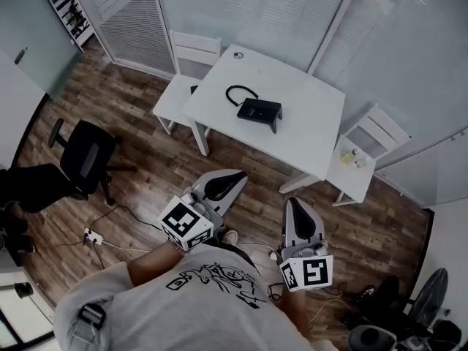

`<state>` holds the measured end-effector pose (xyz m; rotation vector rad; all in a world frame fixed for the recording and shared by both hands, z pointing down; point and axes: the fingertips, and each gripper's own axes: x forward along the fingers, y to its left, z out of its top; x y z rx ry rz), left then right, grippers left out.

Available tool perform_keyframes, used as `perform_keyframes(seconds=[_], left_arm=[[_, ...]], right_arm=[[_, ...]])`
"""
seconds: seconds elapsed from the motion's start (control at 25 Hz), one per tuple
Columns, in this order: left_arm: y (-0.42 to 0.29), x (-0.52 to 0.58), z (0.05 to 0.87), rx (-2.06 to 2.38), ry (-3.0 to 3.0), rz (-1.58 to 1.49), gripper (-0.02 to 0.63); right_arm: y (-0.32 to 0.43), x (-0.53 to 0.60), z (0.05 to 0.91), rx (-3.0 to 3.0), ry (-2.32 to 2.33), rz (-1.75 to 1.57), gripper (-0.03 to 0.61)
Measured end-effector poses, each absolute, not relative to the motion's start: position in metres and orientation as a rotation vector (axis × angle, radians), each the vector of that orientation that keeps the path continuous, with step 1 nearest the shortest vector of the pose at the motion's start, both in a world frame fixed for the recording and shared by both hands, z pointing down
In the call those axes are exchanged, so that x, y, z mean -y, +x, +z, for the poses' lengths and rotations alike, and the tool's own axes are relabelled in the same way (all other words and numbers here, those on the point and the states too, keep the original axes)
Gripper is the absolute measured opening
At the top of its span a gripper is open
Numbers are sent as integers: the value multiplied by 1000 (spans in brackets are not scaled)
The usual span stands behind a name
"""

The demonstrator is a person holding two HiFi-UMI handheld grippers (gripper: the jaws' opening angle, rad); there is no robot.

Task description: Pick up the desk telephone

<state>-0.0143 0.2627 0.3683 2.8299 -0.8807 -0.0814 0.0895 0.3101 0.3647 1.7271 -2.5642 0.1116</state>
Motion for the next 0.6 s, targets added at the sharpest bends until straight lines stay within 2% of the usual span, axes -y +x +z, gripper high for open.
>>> perform_keyframes(seconds=[0.6], left_arm=[[-30,-187,386,872,2792,-65,6]], right_arm=[[79,-228,377,2539,1735,167,8]])
